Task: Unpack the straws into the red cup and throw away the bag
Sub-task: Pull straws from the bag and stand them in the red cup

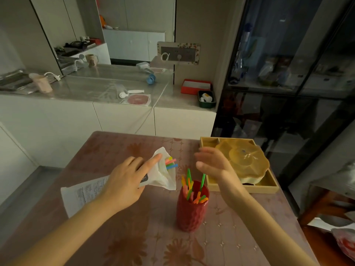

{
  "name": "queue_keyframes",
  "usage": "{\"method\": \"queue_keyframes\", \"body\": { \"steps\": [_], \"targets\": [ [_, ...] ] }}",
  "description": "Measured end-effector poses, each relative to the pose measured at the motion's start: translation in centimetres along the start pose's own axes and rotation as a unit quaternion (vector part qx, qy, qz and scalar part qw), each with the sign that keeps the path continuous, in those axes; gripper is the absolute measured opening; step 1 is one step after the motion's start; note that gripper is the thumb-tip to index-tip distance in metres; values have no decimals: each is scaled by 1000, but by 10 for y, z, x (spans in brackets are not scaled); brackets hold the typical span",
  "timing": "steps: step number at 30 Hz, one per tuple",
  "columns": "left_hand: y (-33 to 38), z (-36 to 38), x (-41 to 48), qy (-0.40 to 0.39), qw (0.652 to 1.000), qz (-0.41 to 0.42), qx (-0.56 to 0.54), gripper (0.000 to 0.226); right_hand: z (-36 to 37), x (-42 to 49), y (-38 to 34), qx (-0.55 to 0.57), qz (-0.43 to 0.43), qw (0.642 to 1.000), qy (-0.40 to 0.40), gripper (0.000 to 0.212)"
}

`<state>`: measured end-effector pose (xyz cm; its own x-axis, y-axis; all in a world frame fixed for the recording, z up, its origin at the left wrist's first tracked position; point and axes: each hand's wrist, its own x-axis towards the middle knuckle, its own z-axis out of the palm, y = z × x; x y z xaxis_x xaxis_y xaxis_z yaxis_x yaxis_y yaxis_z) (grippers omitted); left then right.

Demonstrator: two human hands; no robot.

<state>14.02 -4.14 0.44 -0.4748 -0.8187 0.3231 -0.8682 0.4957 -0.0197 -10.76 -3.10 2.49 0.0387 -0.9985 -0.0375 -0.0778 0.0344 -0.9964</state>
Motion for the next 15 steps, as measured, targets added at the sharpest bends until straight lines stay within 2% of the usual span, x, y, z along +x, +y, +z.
{"method": "queue_keyframes", "body": {
  "steps": [3, 4, 6, 8, 11, 15],
  "targets": [
    [2, -12, 15, 3, 1000, 12, 14, 110, 2, -10, -19, 37, -76, 990, 114, 35],
    [3, -21, 24, 16, 999, 30, 30, 110, 5, -11, -24, 61, -82, 987, 125, 37],
    [6, -43, 47, 55, 990, 96, 87, 107, 12, -6, -27, 141, -57, 982, 112, 48],
    [15, -68, 68, 88, 967, 180, 160, 101, 20, 2, -32, 255, 8, 965, 67, 57],
    [28, -90, 90, 89, 922, 284, 249, 103, 27, 8, -39, 452, 91, 887, -3, 60],
    [29, -106, 108, 54, 866, 357, 345, 112, 33, 13, -32, 629, 134, 765, -11, 59]
  ]
}}
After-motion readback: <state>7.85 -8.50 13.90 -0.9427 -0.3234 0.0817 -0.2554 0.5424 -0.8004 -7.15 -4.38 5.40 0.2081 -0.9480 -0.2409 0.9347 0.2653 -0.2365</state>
